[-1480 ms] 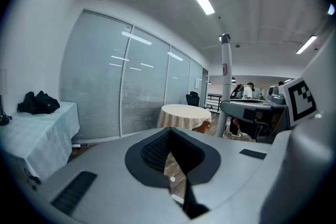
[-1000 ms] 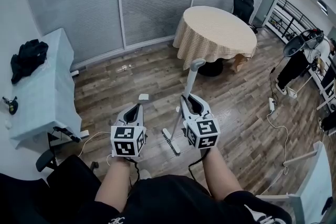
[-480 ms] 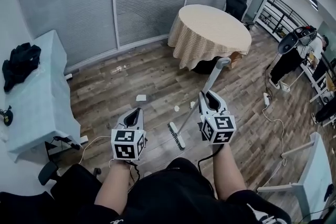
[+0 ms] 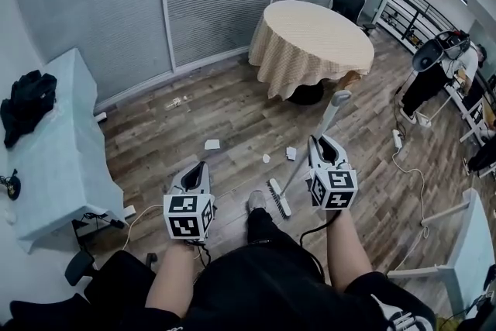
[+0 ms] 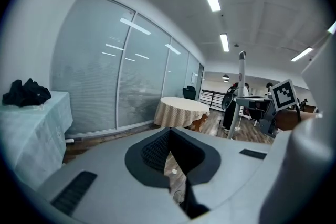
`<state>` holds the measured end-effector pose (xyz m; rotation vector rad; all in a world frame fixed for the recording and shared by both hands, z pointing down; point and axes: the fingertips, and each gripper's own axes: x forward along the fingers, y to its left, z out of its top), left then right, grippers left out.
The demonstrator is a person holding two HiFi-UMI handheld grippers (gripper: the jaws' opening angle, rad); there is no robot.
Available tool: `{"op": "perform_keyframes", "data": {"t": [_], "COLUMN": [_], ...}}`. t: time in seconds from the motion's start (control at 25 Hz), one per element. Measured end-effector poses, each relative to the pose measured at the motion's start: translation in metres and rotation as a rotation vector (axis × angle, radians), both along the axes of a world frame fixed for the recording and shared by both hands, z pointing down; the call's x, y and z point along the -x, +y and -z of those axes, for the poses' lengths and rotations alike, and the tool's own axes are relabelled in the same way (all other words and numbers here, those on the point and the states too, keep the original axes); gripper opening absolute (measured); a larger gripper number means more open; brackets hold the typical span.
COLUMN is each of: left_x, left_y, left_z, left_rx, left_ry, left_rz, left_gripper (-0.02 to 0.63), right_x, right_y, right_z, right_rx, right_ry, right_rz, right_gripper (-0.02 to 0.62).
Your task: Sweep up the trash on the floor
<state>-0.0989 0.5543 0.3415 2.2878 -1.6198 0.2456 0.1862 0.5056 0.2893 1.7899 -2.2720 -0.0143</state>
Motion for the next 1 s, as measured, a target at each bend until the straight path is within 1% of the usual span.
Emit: {"op": "perform_keyframes", "data": {"t": [0.12,0.24,0.32,0.6,0.76,0.88,1.0], "left_x": [-0.001,-0.005,-0.012,-0.052,-0.077,-0.092,-0.098], "left_y": [-0.015,-0.043,-0.062,-0.134,-0.17,-0.196,-0.224], "left_z": [-0.005,-0.009,-0.013,-0.026,-0.03,-0.032,-0.038], "left_rx": [0.009,0.013,0.021,0.05,0.074,0.088,0.11], "left_ry": [-0.012,-0.031,-0.042,-0.092,-0.117,-0.131,-0.143], "left_rz": [0.008,0.003,-0.004,-0.036,-0.058,-0.07,-0.06], "left_gripper": [-0.002,-0.003,-0.003,-0.003,-0.003,-0.003,-0.003], "right_x": [-0.007,-0.02,-0.026,-0.058,-0.079,-0.091,-0.094], "right_y": [-0.015,-0.039,-0.054,-0.11,-0.148,-0.183,-0.217], "right_z": [-0.019,-0.033,-0.04,-0.069,-0.087,-0.1,-0.112], "right_rx": [0.037,0.058,0.067,0.116,0.142,0.172,0.188], "right_ry": [0.005,-0.016,-0.027,-0.078,-0.096,-0.093,-0.076], "right_rz": [0.003,-0.031,-0.032,-0.035,-0.056,-0.065,-0.048], "right_gripper": [0.081,0.081,0.081,0.081,0.083,0.083,0.083]}}
